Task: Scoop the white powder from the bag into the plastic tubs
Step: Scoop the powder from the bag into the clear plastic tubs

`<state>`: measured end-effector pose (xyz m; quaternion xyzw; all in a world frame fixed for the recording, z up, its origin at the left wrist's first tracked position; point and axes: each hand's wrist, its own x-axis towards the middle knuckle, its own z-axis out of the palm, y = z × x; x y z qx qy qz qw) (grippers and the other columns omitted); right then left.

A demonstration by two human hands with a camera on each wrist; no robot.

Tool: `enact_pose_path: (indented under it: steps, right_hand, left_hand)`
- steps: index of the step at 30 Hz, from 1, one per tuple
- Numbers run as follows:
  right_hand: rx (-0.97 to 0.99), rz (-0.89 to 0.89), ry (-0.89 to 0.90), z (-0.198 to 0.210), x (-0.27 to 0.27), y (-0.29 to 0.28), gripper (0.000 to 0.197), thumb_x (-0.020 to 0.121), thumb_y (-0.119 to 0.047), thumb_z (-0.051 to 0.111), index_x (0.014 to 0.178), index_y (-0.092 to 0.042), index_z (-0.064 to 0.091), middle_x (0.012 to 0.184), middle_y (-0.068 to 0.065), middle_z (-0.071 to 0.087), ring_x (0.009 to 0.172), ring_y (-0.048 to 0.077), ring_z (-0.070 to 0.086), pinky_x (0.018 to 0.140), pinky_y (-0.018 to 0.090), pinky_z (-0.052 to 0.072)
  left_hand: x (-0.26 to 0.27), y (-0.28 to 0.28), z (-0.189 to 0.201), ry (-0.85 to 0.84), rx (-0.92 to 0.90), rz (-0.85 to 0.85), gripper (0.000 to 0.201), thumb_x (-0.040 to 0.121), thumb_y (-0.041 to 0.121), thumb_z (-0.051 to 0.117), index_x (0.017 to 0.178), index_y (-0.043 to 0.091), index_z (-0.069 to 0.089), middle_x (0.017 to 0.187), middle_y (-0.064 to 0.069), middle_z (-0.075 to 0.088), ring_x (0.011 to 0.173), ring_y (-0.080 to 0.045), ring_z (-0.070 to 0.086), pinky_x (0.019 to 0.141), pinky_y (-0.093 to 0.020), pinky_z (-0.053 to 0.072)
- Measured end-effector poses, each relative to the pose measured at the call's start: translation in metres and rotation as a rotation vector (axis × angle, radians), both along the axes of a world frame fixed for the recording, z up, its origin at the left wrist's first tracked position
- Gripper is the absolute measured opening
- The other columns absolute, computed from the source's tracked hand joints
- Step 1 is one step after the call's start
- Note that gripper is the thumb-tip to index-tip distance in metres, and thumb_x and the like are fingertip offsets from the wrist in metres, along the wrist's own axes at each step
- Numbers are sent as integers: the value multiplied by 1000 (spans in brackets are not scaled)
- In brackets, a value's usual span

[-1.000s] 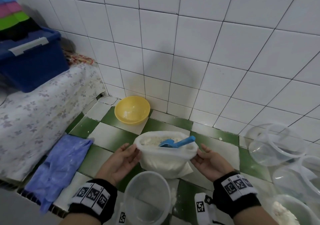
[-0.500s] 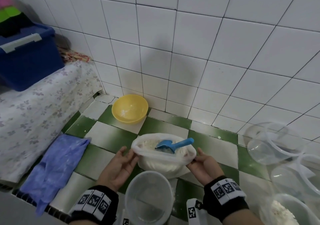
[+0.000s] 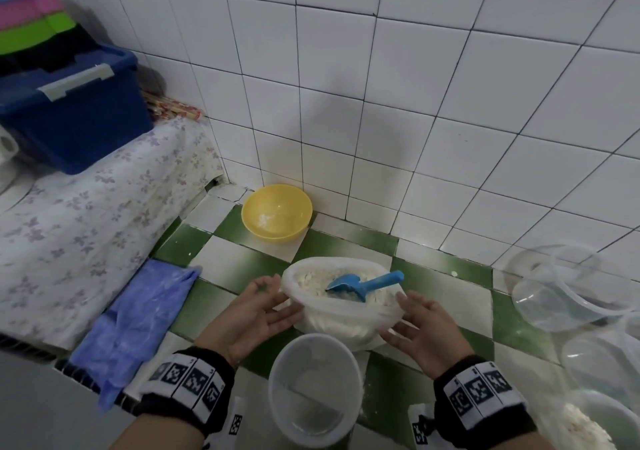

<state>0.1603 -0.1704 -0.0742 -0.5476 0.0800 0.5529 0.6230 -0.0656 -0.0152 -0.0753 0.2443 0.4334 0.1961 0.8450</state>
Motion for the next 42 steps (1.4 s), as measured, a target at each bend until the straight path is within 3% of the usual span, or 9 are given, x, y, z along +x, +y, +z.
enact_pose_path:
  steps: [7, 12, 14, 17, 22, 25, 29, 33, 42]
  right_hand:
    - [104, -144, 286, -6, 0, -1, 54, 95, 6, 36, 143, -19, 32, 129, 24, 47, 111, 44, 52, 74, 57, 54]
    - [135, -217, 330, -11, -8, 2, 60, 94, 6, 31, 147, -22, 25, 121, 22, 48, 107, 40, 52, 81, 57, 46]
    - [136, -236, 320, -13, -8, 3, 63, 93, 7, 31, 148, -22, 23, 132, 22, 45, 112, 40, 50, 84, 59, 44]
    - [120, -233, 338, -22, -9, 5, 67, 89, 9, 30, 148, -21, 23, 144, 23, 37, 123, 44, 45, 85, 61, 43]
    - [115, -249, 312, -27, -9, 6, 65, 90, 11, 28, 145, -23, 28, 133, 25, 45, 120, 43, 48, 81, 55, 49]
    - [92, -184, 208, -24, -7, 6, 63, 89, 14, 30, 138, -24, 37, 114, 25, 53, 121, 37, 50, 82, 49, 52]
    - [72, -54, 38, -19, -2, 3, 44, 91, 6, 37, 121, -23, 50, 116, 27, 59, 105, 40, 58, 79, 53, 55]
    - [103, -12, 47, -17, 0, 3, 32, 95, -7, 44, 120, -23, 54, 117, 22, 60, 105, 39, 58, 80, 50, 55]
    - [179, -84, 161, -23, 2, 10, 40, 96, 5, 34, 115, -25, 51, 116, 23, 61, 107, 39, 60, 79, 52, 55]
  left_hand:
    - [7, 9, -23, -54, -152, 176, 90, 78, -3, 64, 154, 8, 19, 128, -25, 59, 100, -36, 69, 68, -48, 61]
    - [7, -4, -28, -136, -149, 255, 35, 94, -7, 45, 123, 13, 41, 113, -26, 65, 89, -33, 71, 58, -40, 60]
    - [7, -8, -30, -156, -156, 291, 40, 94, -8, 43, 126, 17, 36, 100, -25, 69, 81, -31, 73, 57, -38, 60]
    - [8, -10, -30, -161, -152, 302, 70, 93, -8, 44, 154, 13, 17, 113, -27, 63, 96, -34, 67, 59, -40, 60]
    - [7, -8, -27, -137, -75, 137, 74, 96, -7, 44, 154, 22, 9, 129, -24, 54, 105, -35, 61, 65, -45, 61]
    - [2, -5, -22, -132, -18, 56, 68, 86, -4, 53, 140, 30, 30, 131, -26, 54, 107, -36, 62, 73, -45, 61]
    - [0, 0, -16, -183, -6, -30, 27, 86, 7, 53, 112, 15, 54, 126, -25, 59, 100, -34, 65, 74, -39, 61]
    - [5, 4, -18, -152, 34, -47, 38, 89, 21, 53, 125, 7, 58, 127, -21, 61, 108, -33, 61, 79, -39, 60]
    - [11, 3, -27, -207, -15, -14, 44, 91, 22, 49, 130, 4, 58, 133, -19, 60, 126, -37, 53, 93, -47, 54]
